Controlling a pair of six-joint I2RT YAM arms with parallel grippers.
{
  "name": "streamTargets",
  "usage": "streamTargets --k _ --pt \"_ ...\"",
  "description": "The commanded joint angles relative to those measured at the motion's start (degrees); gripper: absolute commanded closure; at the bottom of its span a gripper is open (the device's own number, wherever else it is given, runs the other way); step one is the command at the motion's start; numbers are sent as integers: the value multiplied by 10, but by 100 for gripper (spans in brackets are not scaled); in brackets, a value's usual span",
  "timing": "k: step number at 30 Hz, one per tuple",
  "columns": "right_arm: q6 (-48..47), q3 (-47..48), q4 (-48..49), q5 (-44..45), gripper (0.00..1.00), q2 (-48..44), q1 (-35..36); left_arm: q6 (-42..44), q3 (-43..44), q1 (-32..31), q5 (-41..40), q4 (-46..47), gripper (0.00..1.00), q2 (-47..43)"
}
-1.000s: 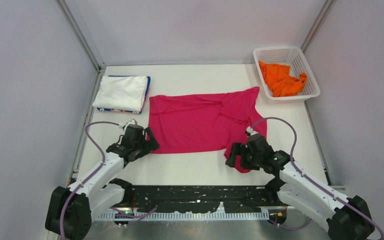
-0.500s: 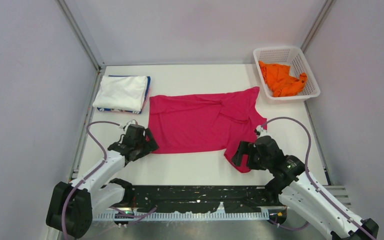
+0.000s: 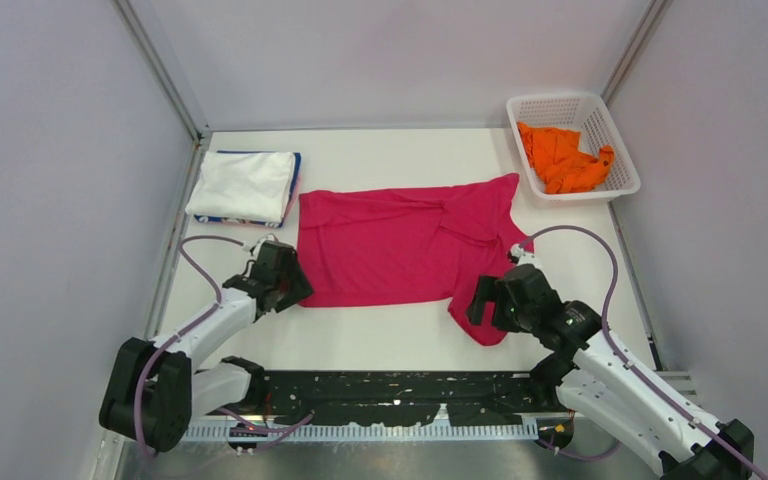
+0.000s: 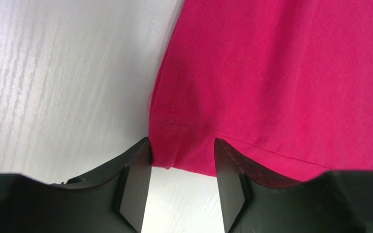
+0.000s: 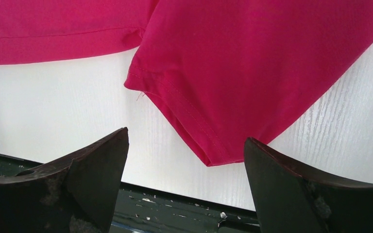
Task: Fold and stack the t-shirts
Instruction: Flatten out the tshirt
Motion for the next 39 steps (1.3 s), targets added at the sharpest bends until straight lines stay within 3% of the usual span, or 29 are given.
streamTargets --k 1,9,13,22,31,39 --pt "-3 10 17 34 5 3 2 -1 2 0 32 5 52 18" --pt "-1 15 8 43 5 6 1 -6 1 0 11 7 69 38" --pt "3 15 -5 50 5 10 1 -4 6 0 3 0 100 33" --pt "3 19 -6 42 1 78 2 15 4 0 -1 -11 100 -5" --pt "-10 41 -41 34 19 154 1 19 -8 0 -2 -8 100 -34" --pt "-5 11 15 -40 31 196 4 23 -12 0 4 -5 100 -26"
